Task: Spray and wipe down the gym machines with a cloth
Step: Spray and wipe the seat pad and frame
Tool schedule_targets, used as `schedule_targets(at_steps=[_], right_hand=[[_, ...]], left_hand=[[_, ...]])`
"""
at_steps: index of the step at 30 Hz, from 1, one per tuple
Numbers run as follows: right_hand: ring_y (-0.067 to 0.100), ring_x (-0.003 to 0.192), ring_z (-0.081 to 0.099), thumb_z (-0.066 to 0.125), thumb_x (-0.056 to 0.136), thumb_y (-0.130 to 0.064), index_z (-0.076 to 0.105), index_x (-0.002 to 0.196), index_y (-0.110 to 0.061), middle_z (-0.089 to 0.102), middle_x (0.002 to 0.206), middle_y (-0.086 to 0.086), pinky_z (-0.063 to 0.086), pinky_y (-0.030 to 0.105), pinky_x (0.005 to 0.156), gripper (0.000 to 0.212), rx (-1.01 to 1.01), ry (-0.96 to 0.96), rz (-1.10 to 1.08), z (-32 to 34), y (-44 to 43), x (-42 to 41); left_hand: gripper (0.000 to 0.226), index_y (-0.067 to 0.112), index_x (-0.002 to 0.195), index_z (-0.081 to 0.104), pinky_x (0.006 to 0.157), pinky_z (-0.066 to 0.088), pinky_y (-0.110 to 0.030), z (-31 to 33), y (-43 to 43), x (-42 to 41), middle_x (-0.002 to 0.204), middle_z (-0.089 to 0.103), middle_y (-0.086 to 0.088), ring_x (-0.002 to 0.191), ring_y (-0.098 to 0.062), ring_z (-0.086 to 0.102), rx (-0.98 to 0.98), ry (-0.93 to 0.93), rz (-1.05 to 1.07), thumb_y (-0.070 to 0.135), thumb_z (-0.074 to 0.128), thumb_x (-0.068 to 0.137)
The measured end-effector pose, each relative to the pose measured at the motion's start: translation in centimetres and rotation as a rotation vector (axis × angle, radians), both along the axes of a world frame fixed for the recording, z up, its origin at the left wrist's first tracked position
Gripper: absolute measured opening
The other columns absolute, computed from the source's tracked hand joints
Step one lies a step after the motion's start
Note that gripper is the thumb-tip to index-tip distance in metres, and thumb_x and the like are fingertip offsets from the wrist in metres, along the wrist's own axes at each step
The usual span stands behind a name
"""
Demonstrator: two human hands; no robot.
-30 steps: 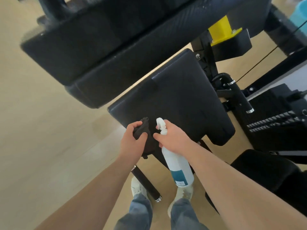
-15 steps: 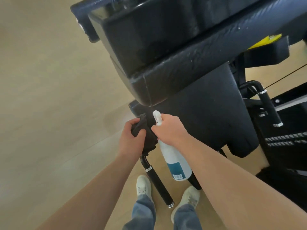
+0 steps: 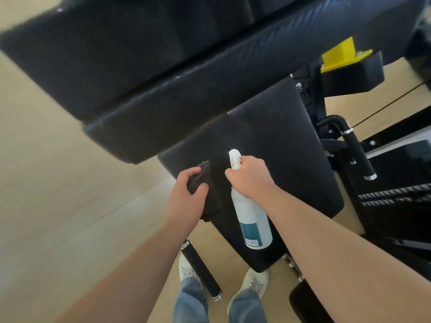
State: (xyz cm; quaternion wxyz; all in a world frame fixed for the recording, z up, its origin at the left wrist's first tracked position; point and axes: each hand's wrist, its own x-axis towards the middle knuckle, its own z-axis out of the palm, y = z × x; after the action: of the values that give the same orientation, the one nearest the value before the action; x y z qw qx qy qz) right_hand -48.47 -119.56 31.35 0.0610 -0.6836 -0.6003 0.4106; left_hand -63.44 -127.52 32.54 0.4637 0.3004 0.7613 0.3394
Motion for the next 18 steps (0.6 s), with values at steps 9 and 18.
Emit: schedule_targets(at_steps=[9,18], right_hand=[[0.018,0.076,0.064,0.057,0.095,-0.036,0.054,0.078,-0.022,0.061,0.080,-0.003,0.054,0.030,0.066,0.023,0.030,-0.027,-0.012,-1.5,3.8,4.7],[0.014,0.075,0.062,0.057,0.096,-0.045,0.058,0.093,-0.023,0.061,0.084,-0.009,0.051,0.027,0.066,0.022,0.094,0.011,-0.024,-1.8,8.0,8.3]], left_hand=[[0.033,0.040,0.126,0.056,0.074,0.056,-0.024,-0.7,3.3,5.2,0.109,0.062,0.016,0.095,-0.010,0.063,0.023,0.006,-0.014,0.021,0.063,0.099],[0.033,0.040,0.126,0.056,0.072,0.056,-0.023,-1.4,6.7,8.5,0.110,0.060,0.018,0.096,-0.011,0.062,0.023,0.019,-0.014,0.022,0.063,0.100]])
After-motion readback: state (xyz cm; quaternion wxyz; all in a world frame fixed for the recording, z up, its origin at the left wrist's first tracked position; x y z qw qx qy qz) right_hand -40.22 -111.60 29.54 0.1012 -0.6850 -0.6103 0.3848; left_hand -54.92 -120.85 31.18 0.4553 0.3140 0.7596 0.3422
